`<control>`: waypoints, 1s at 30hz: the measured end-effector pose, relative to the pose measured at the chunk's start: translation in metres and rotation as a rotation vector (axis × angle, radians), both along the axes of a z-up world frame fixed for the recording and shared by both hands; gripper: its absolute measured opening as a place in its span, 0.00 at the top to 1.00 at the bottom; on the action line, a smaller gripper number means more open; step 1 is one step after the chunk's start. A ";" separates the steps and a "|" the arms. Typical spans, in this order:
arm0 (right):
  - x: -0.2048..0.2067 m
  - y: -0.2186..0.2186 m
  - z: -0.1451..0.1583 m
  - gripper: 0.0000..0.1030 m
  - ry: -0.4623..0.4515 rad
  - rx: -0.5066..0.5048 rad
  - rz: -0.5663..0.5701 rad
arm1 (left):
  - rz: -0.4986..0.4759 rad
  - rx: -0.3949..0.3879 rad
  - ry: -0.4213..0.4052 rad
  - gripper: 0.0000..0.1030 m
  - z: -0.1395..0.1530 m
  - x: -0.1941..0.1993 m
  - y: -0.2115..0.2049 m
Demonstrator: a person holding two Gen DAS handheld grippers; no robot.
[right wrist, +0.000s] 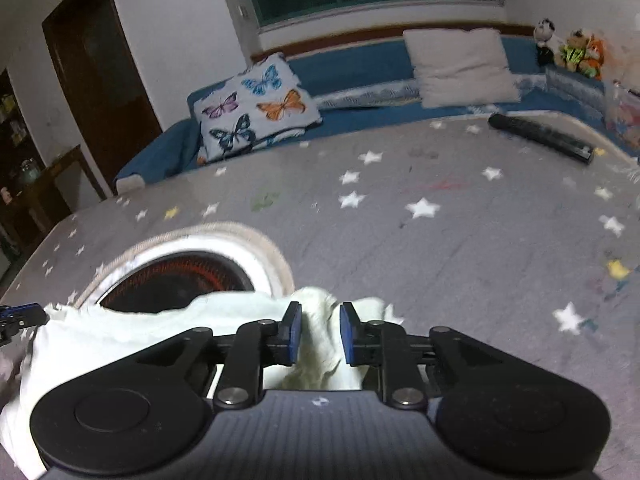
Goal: Fold clothes
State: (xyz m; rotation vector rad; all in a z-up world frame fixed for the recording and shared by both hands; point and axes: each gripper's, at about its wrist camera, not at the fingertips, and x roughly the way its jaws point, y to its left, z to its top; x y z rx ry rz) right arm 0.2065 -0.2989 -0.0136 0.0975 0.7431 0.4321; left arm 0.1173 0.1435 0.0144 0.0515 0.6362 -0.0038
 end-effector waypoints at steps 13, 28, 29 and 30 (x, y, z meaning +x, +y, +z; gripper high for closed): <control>0.001 0.067 -0.005 0.81 -0.008 -0.079 0.259 | -0.139 0.028 0.127 0.86 -0.023 0.043 -0.047; -0.027 0.031 0.016 0.74 0.019 -0.115 0.249 | -0.082 -0.004 0.092 0.62 -0.009 -0.022 -0.029; -0.036 0.024 0.018 0.74 0.023 -0.118 0.253 | -0.076 -0.005 0.092 0.62 -0.008 -0.033 -0.028; -0.048 0.016 0.021 0.73 0.028 -0.121 0.257 | -0.070 -0.009 0.093 0.61 -0.007 -0.045 -0.027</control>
